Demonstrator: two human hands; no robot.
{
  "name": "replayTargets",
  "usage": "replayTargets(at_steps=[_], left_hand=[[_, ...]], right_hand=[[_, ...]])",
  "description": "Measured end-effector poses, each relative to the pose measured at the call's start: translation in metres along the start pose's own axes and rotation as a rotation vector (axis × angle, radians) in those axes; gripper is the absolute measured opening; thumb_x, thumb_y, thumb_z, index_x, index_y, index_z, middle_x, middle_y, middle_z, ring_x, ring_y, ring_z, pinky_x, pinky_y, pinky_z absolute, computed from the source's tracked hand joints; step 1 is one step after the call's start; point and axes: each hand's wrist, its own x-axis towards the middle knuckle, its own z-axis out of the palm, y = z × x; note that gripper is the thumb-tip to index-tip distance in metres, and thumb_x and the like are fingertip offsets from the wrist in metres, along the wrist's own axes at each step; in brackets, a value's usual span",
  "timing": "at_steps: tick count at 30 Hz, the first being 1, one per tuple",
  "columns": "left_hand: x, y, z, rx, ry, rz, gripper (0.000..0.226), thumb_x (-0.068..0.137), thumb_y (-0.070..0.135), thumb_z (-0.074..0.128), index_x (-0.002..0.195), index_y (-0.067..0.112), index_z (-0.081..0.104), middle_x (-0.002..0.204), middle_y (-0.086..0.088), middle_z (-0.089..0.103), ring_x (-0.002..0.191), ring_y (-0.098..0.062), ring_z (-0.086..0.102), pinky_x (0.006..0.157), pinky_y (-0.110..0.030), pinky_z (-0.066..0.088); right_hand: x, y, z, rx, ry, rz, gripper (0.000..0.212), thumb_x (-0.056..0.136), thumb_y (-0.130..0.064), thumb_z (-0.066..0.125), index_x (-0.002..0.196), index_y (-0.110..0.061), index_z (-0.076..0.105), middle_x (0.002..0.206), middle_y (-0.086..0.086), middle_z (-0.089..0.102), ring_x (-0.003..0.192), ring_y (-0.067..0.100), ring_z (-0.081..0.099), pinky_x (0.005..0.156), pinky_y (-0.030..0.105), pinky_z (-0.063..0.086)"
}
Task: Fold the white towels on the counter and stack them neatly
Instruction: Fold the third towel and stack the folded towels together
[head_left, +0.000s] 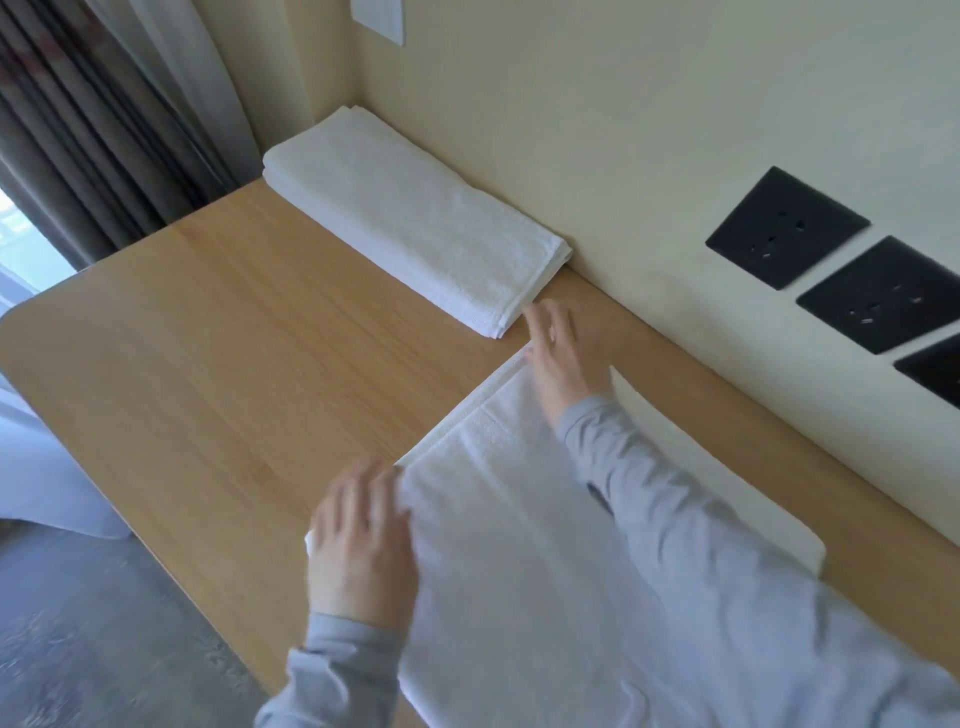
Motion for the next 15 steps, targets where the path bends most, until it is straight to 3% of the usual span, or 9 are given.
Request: replayTargets(at_steps=[2, 4, 6, 8, 10, 12, 15], left_hand=[[-0.014, 0.023, 0.010, 0.031, -0.134, 0.129, 0.052, 0.095, 0.034, 0.032, 0.126, 0.002, 0.058, 0.132, -0.017, 0.056, 0.126, -0.033, 0.050, 0.101, -0.042, 0.033], [-0.021, 0.022, 0.015, 0.058, -0.261, 0.104, 0.064, 0.098, 0.046, 0.014, 0.134, 0.006, 0.049, 0.141, -0.011, 0.046, 0.141, -0.017, 0.026, 0.110, -0.039, 0.021], [-0.025, 0.008, 0.020, 0.091, -0.246, 0.112, 0.067, 0.096, 0.052, 0.012, 0.138, 0.010, 0.042, 0.147, -0.009, 0.038, 0.144, -0.011, 0.010, 0.112, -0.040, 0.015], [-0.026, 0.000, 0.024, 0.110, -0.244, 0.100, 0.067, 0.095, 0.055, 0.016, 0.143, 0.013, 0.036, 0.151, -0.007, 0.033, 0.143, -0.017, 0.016, 0.114, -0.043, 0.014], [-0.026, 0.001, 0.028, 0.141, -0.245, 0.083, 0.067, 0.093, 0.056, 0.020, 0.145, 0.016, 0.033, 0.153, -0.005, 0.029, 0.142, -0.021, 0.020, 0.116, -0.045, 0.014], [-0.027, 0.003, 0.031, 0.172, -0.249, 0.080, 0.067, 0.092, 0.057, 0.022, 0.146, 0.018, 0.032, 0.153, -0.005, 0.029, 0.143, -0.022, 0.021, 0.116, -0.047, 0.015], [-0.026, 0.004, 0.031, 0.217, -0.251, 0.063, 0.068, 0.092, 0.057, 0.020, 0.146, 0.017, 0.033, 0.152, -0.007, 0.033, 0.141, -0.023, 0.025, 0.115, -0.047, 0.016]], right_hand=[[-0.048, -0.025, 0.003, 0.246, 0.147, -0.204, 0.042, 0.079, -0.002, 0.060, 0.121, -0.007, 0.058, 0.126, 0.009, 0.058, 0.123, 0.025, 0.053, 0.101, 0.046, 0.038], [-0.105, -0.044, 0.011, 0.409, 0.031, -0.473, 0.040, 0.092, -0.019, 0.047, 0.129, -0.007, 0.054, 0.138, 0.007, 0.051, 0.135, 0.022, 0.040, 0.111, 0.048, 0.026], [-0.130, -0.031, 0.018, 0.343, -0.130, -0.627, 0.050, 0.095, -0.035, 0.038, 0.140, -0.013, 0.041, 0.149, 0.004, 0.037, 0.142, 0.018, 0.027, 0.114, 0.049, 0.022], [-0.109, 0.007, 0.025, 0.213, -0.146, -0.557, 0.054, 0.092, -0.041, 0.037, 0.141, -0.017, 0.041, 0.148, 0.003, 0.039, 0.139, 0.020, 0.033, 0.109, 0.053, 0.029], [-0.073, 0.048, 0.028, 0.127, -0.204, -0.272, 0.053, 0.094, -0.040, 0.038, 0.142, -0.020, 0.037, 0.149, 0.003, 0.038, 0.138, 0.022, 0.035, 0.108, 0.052, 0.033], [-0.048, 0.081, 0.034, 0.170, -0.345, -0.033, 0.052, 0.098, -0.038, 0.034, 0.148, -0.029, 0.021, 0.153, 0.000, 0.029, 0.142, 0.021, 0.024, 0.113, 0.049, 0.020], [-0.040, 0.083, 0.042, 0.097, -0.372, 0.041, 0.053, 0.099, -0.042, 0.020, 0.149, -0.031, 0.006, 0.157, -0.004, 0.017, 0.146, 0.017, 0.005, 0.117, 0.046, 0.002]])
